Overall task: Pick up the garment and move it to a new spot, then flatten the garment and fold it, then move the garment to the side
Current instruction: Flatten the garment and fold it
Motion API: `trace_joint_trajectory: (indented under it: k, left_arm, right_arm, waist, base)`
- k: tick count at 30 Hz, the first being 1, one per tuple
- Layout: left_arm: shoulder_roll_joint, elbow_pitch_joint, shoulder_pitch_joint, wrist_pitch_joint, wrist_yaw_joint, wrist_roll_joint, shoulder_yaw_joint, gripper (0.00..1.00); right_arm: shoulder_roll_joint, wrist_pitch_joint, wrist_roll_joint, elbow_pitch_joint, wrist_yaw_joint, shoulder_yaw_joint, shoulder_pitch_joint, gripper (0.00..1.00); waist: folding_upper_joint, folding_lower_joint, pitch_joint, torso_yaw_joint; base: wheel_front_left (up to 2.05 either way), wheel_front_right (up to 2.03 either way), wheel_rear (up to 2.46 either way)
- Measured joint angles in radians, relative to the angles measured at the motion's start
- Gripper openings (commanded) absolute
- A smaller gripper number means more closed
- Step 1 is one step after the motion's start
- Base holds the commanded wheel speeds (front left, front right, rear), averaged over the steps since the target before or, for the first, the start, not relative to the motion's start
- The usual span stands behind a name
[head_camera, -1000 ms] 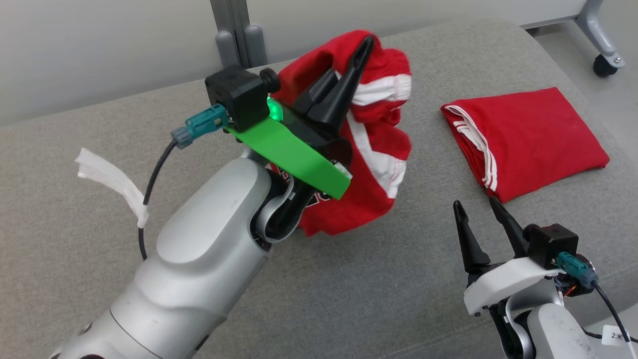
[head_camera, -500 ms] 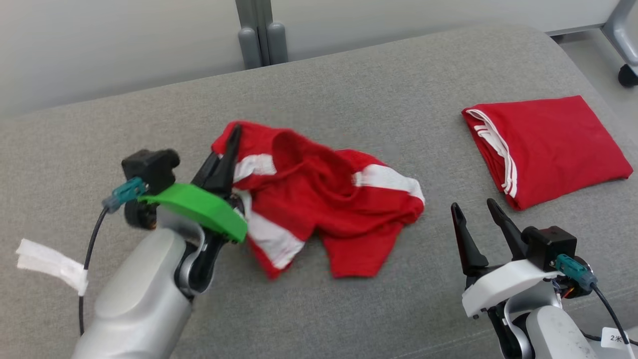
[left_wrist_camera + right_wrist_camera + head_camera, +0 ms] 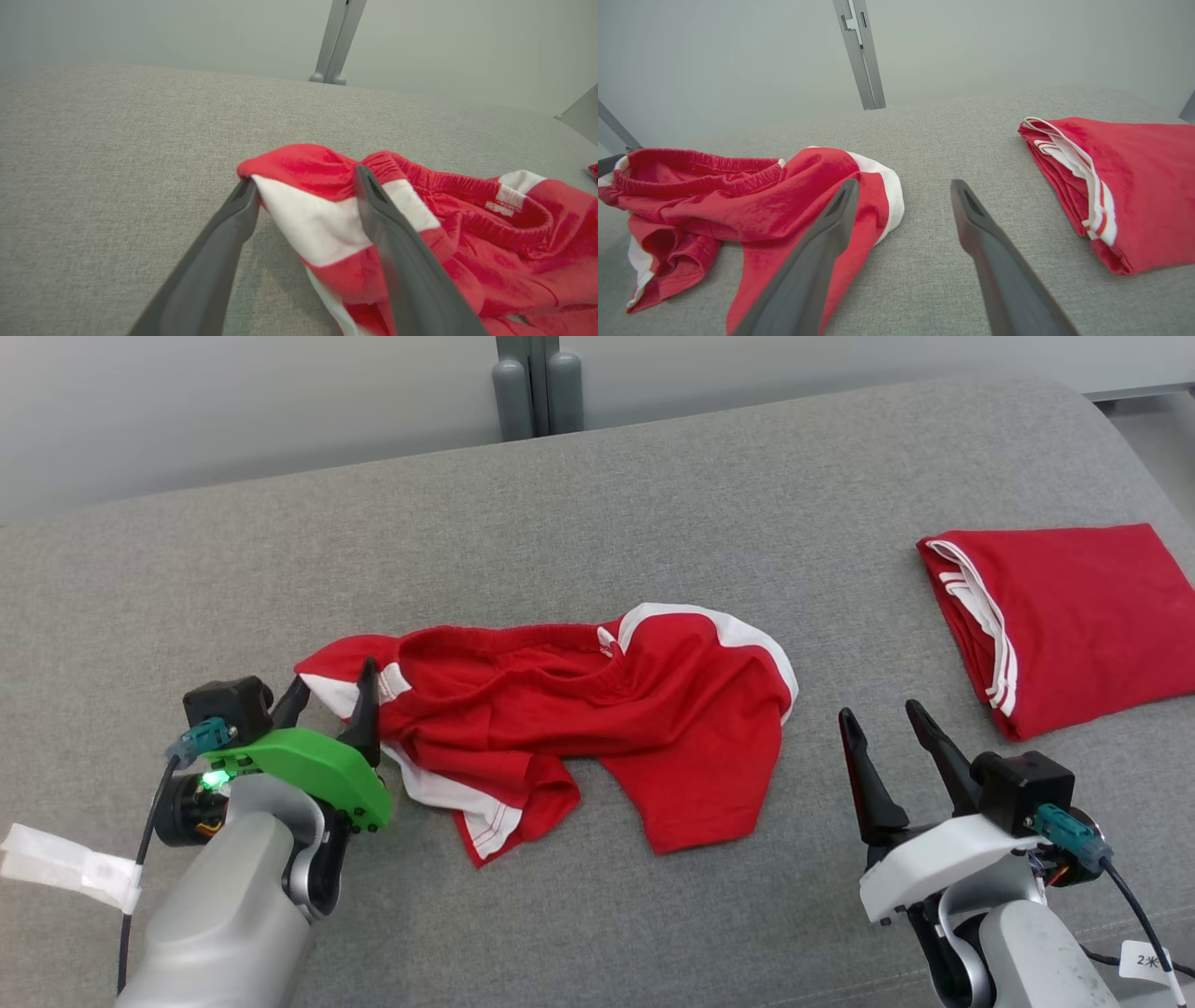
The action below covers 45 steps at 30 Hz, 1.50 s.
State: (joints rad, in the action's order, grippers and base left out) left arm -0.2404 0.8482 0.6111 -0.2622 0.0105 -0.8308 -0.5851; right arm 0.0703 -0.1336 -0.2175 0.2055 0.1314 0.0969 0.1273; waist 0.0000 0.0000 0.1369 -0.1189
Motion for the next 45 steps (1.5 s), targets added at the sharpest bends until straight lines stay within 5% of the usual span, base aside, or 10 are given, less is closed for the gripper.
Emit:
trace_joint_trajectory:
  k: [11, 17, 23, 29, 42, 43, 44, 45]
  left_arm:
    - [0.051, -0.070, 0.131, 0.052, 0.020, 0.027, -0.030, 1.00]
    - [0.123, -0.039, 0.155, 0.257, 0.020, -0.018, -0.069, 1.00]
    - [0.165, 0.030, 0.227, 0.463, -0.052, -0.055, -0.098, 1.00]
    - [0.173, 0.070, 0.298, 0.551, -0.115, -0.038, -0.129, 1.00]
    - [0.180, 0.127, 0.324, 0.733, -0.159, -0.005, -0.217, 1.00]
    - [0.180, 0.121, 0.324, 0.729, -0.152, -0.004, -0.218, 0.73]
    - [0.180, 0.118, 0.324, 0.726, -0.143, -0.004, -0.218, 0.25]
    - [0.180, 0.117, 0.322, 0.726, -0.141, -0.010, -0.213, 0.00]
  right_arm:
    - [-0.004, -0.008, 0.000, 0.004, 0.000, 0.009, 0.000, 1.00]
    - [-0.010, -0.014, -0.001, 0.007, 0.000, 0.022, 0.003, 1.00]
    - [-0.014, -0.027, -0.003, 0.015, 0.000, 0.052, 0.031, 1.00]
    - [-0.017, -0.046, -0.017, 0.041, 0.000, 0.082, 0.053, 1.00]
    - [-0.019, -0.071, -0.019, 0.078, 0.000, 0.082, 0.061, 1.00]
    - [-0.019, -0.071, -0.019, 0.079, 0.000, 0.084, 0.062, 1.00]
    - [-0.019, -0.071, -0.019, 0.079, 0.000, 0.087, 0.063, 1.00]
    - [-0.019, -0.072, -0.021, 0.079, 0.000, 0.089, 0.065, 1.00]
  waist:
    - [0.0000, 0.0000, -0.014, -0.013]
    - [0.0000, 0.0000, 0.001, -0.058]
    - [0.0000, 0.0000, 0.033, -0.107]
    - [0.0000, 0.0000, 0.070, -0.152]
    - [0.0000, 0.0000, 0.096, -0.194]
    - [0.0000, 0.0000, 0.096, -0.195]
    - [0.0000, 0.0000, 0.096, -0.196]
    - [0.0000, 0.0000, 0.096, -0.197]
  base:
    - [0.00, 0.00, 0.00]
    - [0.00, 0.00, 0.00]
    - [0.00, 0.00, 0.00]
    - [0.00, 0.00, 0.00]
    - [0.00, 0.00, 0.00]
    - [0.00, 0.00, 0.00]
    - [0.00, 0.00, 0.00]
    - [0.00, 0.00, 0.00]
